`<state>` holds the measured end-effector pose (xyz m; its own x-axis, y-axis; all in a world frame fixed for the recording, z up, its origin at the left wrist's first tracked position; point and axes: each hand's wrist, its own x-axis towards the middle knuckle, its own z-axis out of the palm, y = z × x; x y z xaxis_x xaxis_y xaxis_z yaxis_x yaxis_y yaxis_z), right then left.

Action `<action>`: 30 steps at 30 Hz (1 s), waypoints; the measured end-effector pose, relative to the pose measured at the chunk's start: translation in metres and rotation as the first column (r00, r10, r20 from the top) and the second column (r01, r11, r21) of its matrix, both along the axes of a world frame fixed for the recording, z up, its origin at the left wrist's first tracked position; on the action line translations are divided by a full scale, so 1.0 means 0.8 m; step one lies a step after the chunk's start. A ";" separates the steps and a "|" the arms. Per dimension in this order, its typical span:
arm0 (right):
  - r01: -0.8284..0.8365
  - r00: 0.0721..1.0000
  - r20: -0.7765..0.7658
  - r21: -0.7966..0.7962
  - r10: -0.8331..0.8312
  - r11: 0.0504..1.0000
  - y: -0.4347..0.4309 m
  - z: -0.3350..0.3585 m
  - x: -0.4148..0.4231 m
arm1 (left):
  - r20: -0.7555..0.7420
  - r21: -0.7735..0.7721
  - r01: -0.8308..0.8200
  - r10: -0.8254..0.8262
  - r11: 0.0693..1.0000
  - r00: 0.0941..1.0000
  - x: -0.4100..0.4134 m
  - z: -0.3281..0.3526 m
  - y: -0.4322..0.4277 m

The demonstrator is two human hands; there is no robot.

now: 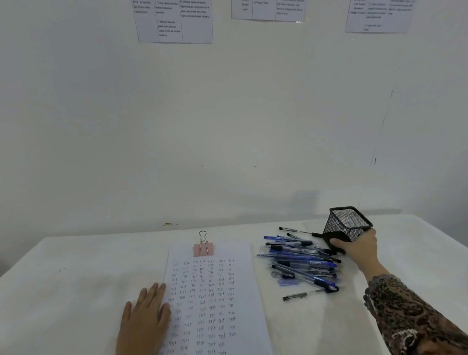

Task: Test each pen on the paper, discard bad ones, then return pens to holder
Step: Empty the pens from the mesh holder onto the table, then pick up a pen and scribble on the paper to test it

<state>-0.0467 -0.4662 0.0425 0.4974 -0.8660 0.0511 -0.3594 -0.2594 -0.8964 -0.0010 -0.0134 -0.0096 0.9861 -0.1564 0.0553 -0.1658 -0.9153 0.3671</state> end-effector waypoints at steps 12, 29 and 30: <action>0.037 0.999 -0.007 -0.043 -0.038 0.998 0.012 -0.008 -0.019 | -0.005 -0.001 0.025 -0.025 1.000 1.000 -0.003 0.001 0.002; -0.032 0.999 0.044 0.056 0.029 0.998 0.008 -0.007 -0.022 | 0.007 -0.010 0.056 -0.056 0.998 0.998 -0.003 -0.002 0.004; -0.037 0.998 0.048 0.057 0.034 0.998 0.008 -0.007 -0.023 | 0.004 -0.014 0.058 -0.058 0.998 0.998 -0.004 -0.002 0.004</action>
<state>-0.0653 -0.4598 0.0366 0.5262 -0.8499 0.0262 -0.3075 -0.2189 -0.9260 -0.0038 -0.0102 -0.0111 0.9752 -0.2126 0.0614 -0.2199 -0.8989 0.3790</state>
